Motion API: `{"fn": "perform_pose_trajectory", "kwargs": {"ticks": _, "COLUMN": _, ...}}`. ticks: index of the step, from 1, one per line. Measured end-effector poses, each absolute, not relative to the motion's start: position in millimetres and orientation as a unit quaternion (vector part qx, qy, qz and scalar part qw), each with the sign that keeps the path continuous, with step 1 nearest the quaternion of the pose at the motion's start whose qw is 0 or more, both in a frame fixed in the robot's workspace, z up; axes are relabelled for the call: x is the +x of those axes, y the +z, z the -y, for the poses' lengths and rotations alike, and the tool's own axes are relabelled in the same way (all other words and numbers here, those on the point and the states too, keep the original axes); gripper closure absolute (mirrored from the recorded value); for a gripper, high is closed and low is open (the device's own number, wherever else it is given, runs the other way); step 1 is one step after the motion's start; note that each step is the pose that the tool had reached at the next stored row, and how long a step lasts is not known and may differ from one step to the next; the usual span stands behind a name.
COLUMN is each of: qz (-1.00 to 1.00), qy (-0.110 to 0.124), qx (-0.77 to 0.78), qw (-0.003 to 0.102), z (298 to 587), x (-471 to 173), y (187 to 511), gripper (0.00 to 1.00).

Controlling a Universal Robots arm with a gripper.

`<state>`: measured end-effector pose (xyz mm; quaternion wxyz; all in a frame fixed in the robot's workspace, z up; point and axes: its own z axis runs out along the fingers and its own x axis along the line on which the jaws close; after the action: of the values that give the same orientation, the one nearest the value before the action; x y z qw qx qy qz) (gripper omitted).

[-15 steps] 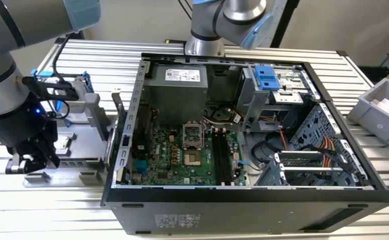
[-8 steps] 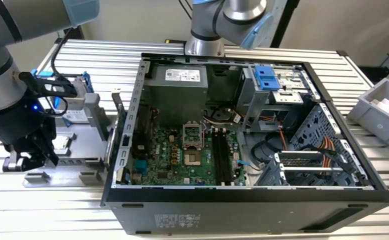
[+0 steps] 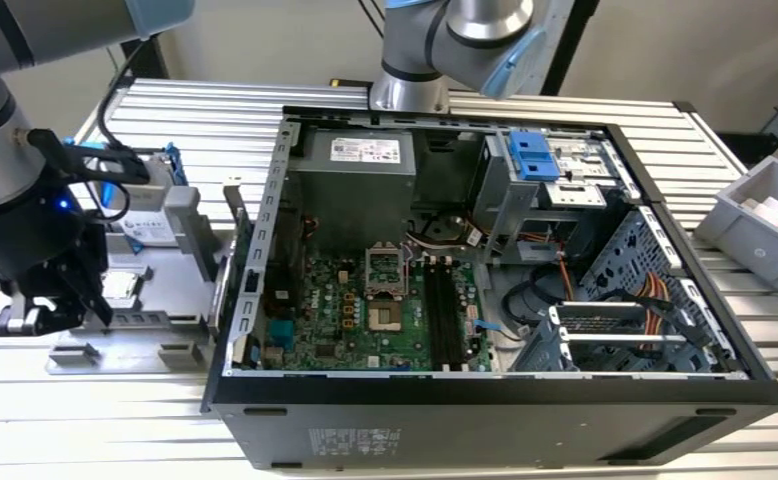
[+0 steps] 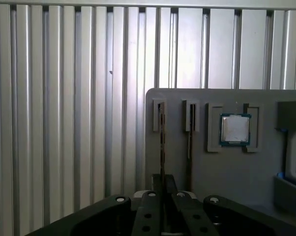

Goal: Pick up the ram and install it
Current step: 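Pick up the ram and move it above insertion slot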

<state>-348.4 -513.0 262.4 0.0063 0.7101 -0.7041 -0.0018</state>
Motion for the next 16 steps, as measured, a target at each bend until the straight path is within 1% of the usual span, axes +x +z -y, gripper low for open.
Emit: {"fn": "perform_pose_trajectory", "kwargs": {"ticks": 16, "qz": 0.704, "qy": -0.002, "qx": 0.710, "qw": 0.006, "z": 513.0, "x": -348.4, "y": 279.9, "gripper": 1.00}}
